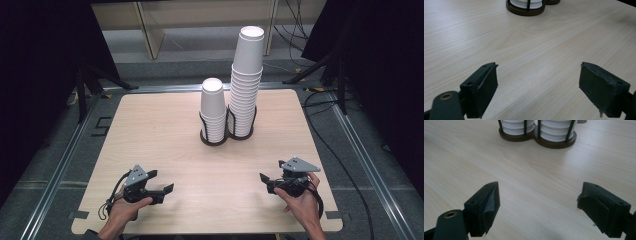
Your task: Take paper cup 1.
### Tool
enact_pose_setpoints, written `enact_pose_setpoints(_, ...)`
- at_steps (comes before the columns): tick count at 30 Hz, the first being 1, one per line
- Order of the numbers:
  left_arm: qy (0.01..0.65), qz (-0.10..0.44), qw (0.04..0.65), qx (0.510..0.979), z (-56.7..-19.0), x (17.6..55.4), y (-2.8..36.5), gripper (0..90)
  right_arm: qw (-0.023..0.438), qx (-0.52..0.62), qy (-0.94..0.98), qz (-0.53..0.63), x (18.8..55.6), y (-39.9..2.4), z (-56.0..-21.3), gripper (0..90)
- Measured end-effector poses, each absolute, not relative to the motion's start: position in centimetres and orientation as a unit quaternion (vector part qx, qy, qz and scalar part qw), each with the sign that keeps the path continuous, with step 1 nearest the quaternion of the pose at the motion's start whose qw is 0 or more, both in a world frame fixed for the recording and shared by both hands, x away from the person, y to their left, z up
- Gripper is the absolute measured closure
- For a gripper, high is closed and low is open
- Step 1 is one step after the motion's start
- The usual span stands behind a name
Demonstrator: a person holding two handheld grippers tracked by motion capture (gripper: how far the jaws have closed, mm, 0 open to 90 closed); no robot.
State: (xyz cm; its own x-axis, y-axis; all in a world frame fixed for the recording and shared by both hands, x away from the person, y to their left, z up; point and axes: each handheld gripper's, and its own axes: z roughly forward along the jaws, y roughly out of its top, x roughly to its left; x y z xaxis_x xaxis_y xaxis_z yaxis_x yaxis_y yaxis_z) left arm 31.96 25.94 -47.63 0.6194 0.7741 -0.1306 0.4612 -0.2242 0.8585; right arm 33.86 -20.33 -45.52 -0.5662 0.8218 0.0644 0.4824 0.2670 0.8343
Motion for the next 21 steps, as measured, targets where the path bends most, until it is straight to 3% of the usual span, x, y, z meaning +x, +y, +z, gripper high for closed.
enact_pose_setpoints(21,0.411,0.166,0.476,0.760,-47.74,32.05,25.96,14.8,0.203,0.417,0.766,0.445,34.20,-19.98,-45.35,15.6)
